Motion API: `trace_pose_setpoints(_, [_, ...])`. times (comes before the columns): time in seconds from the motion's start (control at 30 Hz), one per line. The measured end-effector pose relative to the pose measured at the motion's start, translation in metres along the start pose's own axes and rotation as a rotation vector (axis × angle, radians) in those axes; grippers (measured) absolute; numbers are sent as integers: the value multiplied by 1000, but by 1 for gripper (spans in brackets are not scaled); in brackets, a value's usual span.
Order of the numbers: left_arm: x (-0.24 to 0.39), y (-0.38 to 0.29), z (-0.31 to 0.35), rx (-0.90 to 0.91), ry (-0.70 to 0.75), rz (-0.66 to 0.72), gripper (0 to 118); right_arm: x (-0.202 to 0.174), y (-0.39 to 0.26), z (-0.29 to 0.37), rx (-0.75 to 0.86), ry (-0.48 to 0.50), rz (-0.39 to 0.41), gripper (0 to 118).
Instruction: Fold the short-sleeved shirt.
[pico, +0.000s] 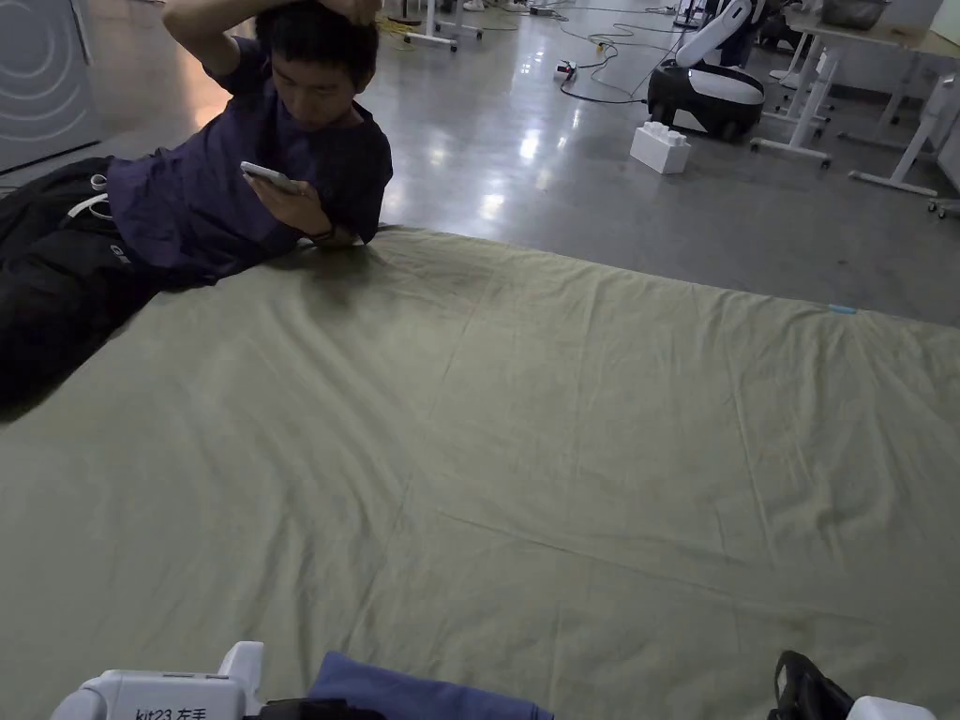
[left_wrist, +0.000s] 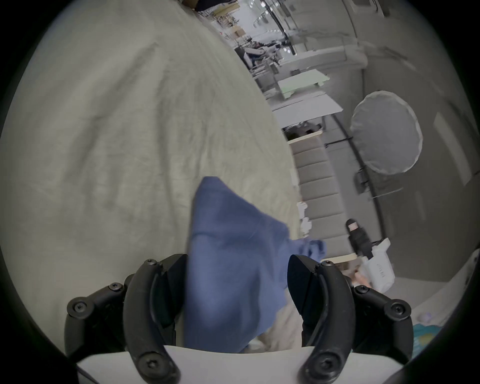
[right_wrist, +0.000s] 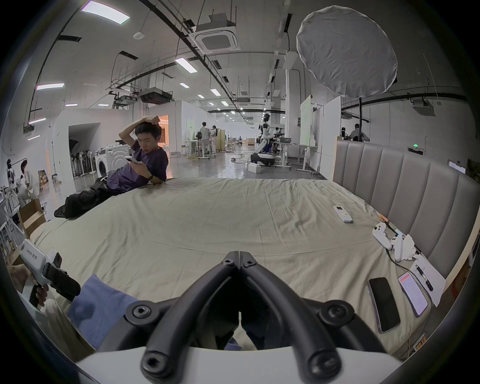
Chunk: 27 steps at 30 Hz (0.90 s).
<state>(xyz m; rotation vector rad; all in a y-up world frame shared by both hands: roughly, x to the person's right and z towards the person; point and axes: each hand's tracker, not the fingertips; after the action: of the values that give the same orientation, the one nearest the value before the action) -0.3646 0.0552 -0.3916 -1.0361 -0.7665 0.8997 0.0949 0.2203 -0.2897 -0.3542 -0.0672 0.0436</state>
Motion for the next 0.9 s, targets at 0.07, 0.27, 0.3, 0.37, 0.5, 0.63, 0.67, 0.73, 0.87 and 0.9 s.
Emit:
trace_pose_setpoints(0.07, [2,-2,-11,-48,134,-65,78,1,0,-1,-5,0,-5,0])
trace_pose_setpoints(0.27, [19,6,9,-11,119,-77,17,0,1,3,-5,-3,9,0])
trace_pose_setpoints(0.3, [27,9,14,-10,115,-98,17,0,1,3,-4,-4,13,0])
trace_pose_setpoints(0.37, [42,15,25,5,140,-117,15,2,2,3,-2,-3,13,0])
trace_pose_setpoints(0.5, [75,35,59,51,249,-168,14,3,2,4,2,-3,13,0])
trace_pose_setpoints(0.63, [125,43,80,36,463,-265,14,3,2,4,4,3,14,0])
trace_pose_setpoints(0.67, [136,44,82,40,530,-302,14,2,1,3,3,5,14,0])
trace_pose_setpoints(0.73, [155,44,83,20,597,-361,14,2,1,2,1,11,8,0])
trace_pose_setpoints(0.87, [183,41,70,-1,628,-393,14,-1,0,0,2,20,-5,0])
trace_pose_setpoints(0.9, [192,38,63,-16,648,-423,14,-2,0,0,2,22,-7,0])
